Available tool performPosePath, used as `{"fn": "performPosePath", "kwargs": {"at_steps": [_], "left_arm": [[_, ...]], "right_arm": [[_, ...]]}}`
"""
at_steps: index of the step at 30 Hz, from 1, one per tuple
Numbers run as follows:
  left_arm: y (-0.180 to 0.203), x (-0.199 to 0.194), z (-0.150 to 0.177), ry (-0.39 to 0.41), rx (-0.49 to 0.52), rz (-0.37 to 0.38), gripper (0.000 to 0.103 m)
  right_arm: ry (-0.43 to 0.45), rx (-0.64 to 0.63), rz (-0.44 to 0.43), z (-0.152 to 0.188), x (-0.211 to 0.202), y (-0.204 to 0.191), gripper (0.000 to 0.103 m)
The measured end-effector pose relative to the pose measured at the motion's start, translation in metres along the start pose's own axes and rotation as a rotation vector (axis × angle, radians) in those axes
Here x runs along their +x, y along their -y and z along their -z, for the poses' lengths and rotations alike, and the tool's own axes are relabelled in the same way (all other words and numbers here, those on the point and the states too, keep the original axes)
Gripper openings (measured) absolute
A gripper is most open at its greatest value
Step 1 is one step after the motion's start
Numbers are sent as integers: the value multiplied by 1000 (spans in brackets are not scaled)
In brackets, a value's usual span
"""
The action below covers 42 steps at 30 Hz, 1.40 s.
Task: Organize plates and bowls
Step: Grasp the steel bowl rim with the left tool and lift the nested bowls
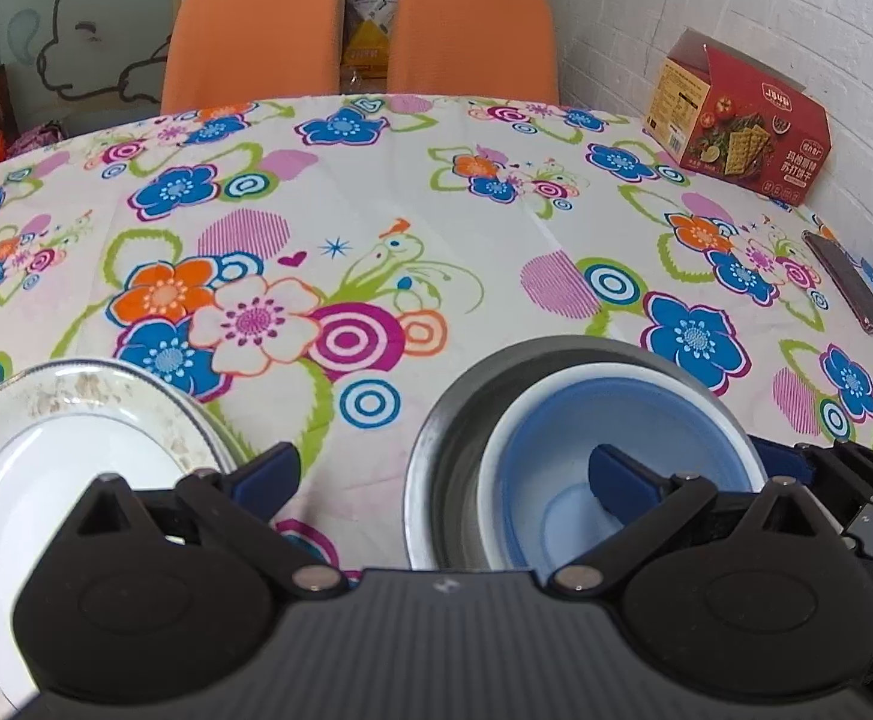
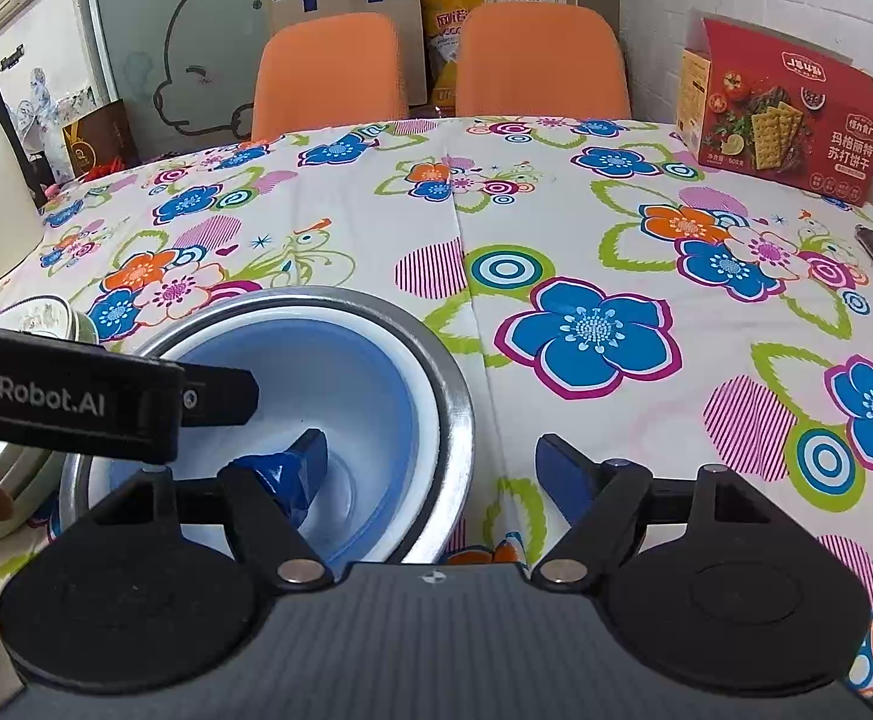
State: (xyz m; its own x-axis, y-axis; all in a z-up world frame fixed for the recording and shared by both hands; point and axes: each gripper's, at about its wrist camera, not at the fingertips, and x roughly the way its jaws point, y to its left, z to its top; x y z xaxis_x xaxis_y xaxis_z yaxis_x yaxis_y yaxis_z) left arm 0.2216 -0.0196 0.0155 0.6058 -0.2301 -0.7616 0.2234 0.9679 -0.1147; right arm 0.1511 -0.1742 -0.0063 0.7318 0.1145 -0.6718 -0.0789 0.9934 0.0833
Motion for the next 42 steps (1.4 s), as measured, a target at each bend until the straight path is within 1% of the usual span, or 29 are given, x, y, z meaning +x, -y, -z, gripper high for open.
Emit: {"fn": "performPosePath", "kwargs": {"at_steps": [7, 9, 11, 13, 15, 17, 20, 24, 27, 29, 33, 35, 37, 39, 42], "left_arm": [[7, 6, 2, -6, 96, -48, 102], [8, 9, 2, -11, 114, -47, 102], [7, 12, 0, -32, 124, -19, 102], [6, 16, -2, -50, 150, 24, 102], [3, 21, -5, -74, 187, 78, 102], [0, 27, -8, -111, 202, 126, 102], [-2, 30, -9, -116, 233, 148, 102], [-3, 32, -9, -105, 250, 168, 101], [-4, 32, -9, -91, 267, 170, 102], [-5, 33, -10, -96, 266, 169, 102], [-5, 32, -9, -110, 250, 172, 101], [-2, 32, -8, -117, 249, 168, 100], [2, 31, -7, -119, 254, 152, 99], [3, 30, -7, -121, 250, 148, 97], [2, 29, -9, -129, 240, 147, 95]], "right_arm": [[23, 18, 22, 4, -1, -2, 65], [31, 17, 23, 6, -2, -2, 65], [45, 14, 14, 8, -2, 0, 65], [54, 6, -2, 10, -3, 2, 65], [49, -7, -10, 9, -4, 2, 66], [37, -15, -11, 9, -5, 1, 66], [19, -21, -16, 8, -5, 0, 68], [11, -23, -19, 7, -5, 0, 69], [43, -19, -20, 12, -5, 1, 71], [52, -17, -16, 12, -4, 0, 72], [3, -40, -4, 4, -5, -3, 71], [6, -75, 20, 4, -9, -5, 70], [7, -93, 30, 5, -12, -2, 67], [14, -82, 5, 6, -15, 3, 65], [0, -76, -22, 6, -16, 3, 59]]}}
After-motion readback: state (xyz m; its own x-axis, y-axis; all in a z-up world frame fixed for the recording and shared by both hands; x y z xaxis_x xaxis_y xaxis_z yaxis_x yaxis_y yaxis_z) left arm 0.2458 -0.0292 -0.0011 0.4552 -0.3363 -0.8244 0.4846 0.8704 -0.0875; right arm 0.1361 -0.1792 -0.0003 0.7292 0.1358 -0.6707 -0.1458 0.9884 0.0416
